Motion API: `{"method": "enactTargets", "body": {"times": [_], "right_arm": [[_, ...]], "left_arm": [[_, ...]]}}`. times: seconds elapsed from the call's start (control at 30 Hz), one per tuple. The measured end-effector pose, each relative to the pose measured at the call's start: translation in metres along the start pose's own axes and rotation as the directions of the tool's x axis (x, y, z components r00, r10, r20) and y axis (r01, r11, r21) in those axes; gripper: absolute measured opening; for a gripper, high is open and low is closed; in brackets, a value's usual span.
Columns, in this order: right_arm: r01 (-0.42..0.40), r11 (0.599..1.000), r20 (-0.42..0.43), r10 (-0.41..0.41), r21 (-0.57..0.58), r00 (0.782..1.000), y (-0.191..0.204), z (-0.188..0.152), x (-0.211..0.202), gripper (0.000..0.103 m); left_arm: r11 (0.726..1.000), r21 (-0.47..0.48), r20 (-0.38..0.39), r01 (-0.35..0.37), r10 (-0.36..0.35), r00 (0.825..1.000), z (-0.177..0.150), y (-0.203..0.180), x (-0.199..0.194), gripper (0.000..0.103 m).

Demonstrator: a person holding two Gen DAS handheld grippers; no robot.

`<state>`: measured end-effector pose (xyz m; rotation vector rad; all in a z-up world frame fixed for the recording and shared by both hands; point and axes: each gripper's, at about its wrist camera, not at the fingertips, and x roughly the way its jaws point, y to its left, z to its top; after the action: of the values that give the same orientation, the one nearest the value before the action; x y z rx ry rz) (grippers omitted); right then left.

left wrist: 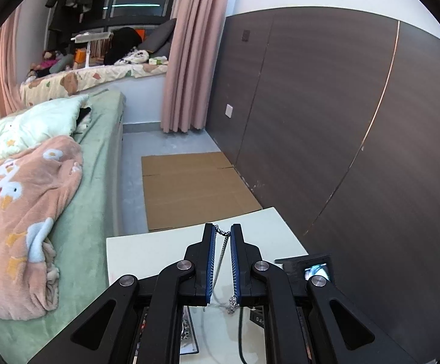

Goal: Organize jewelry
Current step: 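Lift the silver chain necklace high with the left gripper, then lower the silver chain into the black box and open the left gripper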

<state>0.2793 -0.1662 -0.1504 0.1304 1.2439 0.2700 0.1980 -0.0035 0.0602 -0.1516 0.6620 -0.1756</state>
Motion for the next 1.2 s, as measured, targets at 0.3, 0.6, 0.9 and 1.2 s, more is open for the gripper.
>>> {"method": "enactTargets", "body": {"times": [0.3, 0.6, 0.9, 1.2], "right_arm": [[0.179, 0.976, 0.037, -0.175, -0.128, 0.984, 0.026, -0.005, 0.001, 0.014], [0.037, 0.995, 0.062, -0.031, -0.098, 0.998, 0.017, -0.009, -0.024, 0.014], [-0.143, 0.989, 0.114, 0.147, -0.046, 0.982, 0.009, -0.006, -0.043, 0.014], [-0.195, 0.981, 0.127, 0.196, -0.016, 0.972, 0.005, -0.001, -0.045, 0.014]], "left_arm": [[1.000, 0.015, 0.026, -0.027, 0.027, 0.999, 0.008, -0.003, -0.017, 0.010], [0.997, 0.023, 0.080, -0.069, 0.067, 0.995, 0.026, -0.001, -0.044, 0.010], [0.992, 0.035, 0.157, -0.119, 0.112, 0.981, 0.056, -0.006, -0.077, 0.001], [0.986, 0.052, 0.229, -0.160, 0.144, 0.963, 0.076, -0.013, -0.113, 0.001]]}}
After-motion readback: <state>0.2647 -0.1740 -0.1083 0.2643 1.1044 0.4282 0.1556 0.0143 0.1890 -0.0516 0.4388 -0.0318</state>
